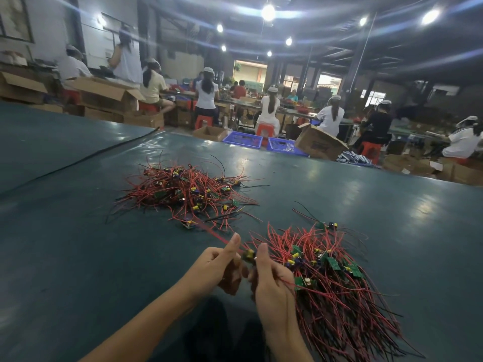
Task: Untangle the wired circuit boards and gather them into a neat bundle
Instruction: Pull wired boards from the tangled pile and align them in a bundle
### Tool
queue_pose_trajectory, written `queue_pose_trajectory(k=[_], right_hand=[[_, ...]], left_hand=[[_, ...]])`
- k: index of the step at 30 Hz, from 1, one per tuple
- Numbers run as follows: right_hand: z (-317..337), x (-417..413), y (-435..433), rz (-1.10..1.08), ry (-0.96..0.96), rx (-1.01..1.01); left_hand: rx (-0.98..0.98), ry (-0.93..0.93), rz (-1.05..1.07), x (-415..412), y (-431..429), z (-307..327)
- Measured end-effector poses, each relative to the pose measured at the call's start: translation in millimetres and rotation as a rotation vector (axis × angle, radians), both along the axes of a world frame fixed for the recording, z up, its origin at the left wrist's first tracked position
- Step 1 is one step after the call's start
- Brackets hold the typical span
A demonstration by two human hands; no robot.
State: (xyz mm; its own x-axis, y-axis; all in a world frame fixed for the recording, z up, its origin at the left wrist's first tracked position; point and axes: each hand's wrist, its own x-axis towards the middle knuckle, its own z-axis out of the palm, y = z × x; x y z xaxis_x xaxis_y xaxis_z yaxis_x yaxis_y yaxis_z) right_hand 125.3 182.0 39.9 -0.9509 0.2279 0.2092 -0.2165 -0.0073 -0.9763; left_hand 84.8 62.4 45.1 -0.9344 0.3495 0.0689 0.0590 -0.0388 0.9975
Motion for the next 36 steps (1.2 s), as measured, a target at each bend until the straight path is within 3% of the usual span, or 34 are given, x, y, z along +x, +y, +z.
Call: queue_pose_trajectory(k=[3, 6, 9, 14, 18, 23, 27, 32, 36], right_hand=[[2, -4, 13, -0.247, -0.167, -0.253], [5, -9, 31, -0.280, -0.141, -0.622], [5, -11, 40, -0.306, -0.110, -0.722], [3, -13, 34, -0.210, -0.155, -0.572], [-1, -16, 21, -0.077, -0.248, -0.480], [-4, -23, 26, -0.003, -0.280, -0.400], [-9, -23, 18, 0.184, -0.356, -0.353], [-14, -35, 27, -0.028, -0.268, -0.168], [-19, -40, 42, -0.114, -0.192, -0.056]], left_hand=[[-0.051, 0.008, 0.019, -6, -4, -8], [-0.115, 0.081, 0.089, -11, -7, -18], [-0.225, 0.176, 0.157, -13, -11, -26], [-0.599, 0.536, 0.314, -16, -19, -33], [-0.698, 0.742, 0.425, -25, -22, -36], [-0.994, 0.679, 0.425, -57, -22, -42], [-1.140, 0.757, 0.361, -83, -20, -50], [-1.208, 0.601, 0.299, -105, -16, -49], [-1.111, 0.558, 0.427, -110, -18, -46]])
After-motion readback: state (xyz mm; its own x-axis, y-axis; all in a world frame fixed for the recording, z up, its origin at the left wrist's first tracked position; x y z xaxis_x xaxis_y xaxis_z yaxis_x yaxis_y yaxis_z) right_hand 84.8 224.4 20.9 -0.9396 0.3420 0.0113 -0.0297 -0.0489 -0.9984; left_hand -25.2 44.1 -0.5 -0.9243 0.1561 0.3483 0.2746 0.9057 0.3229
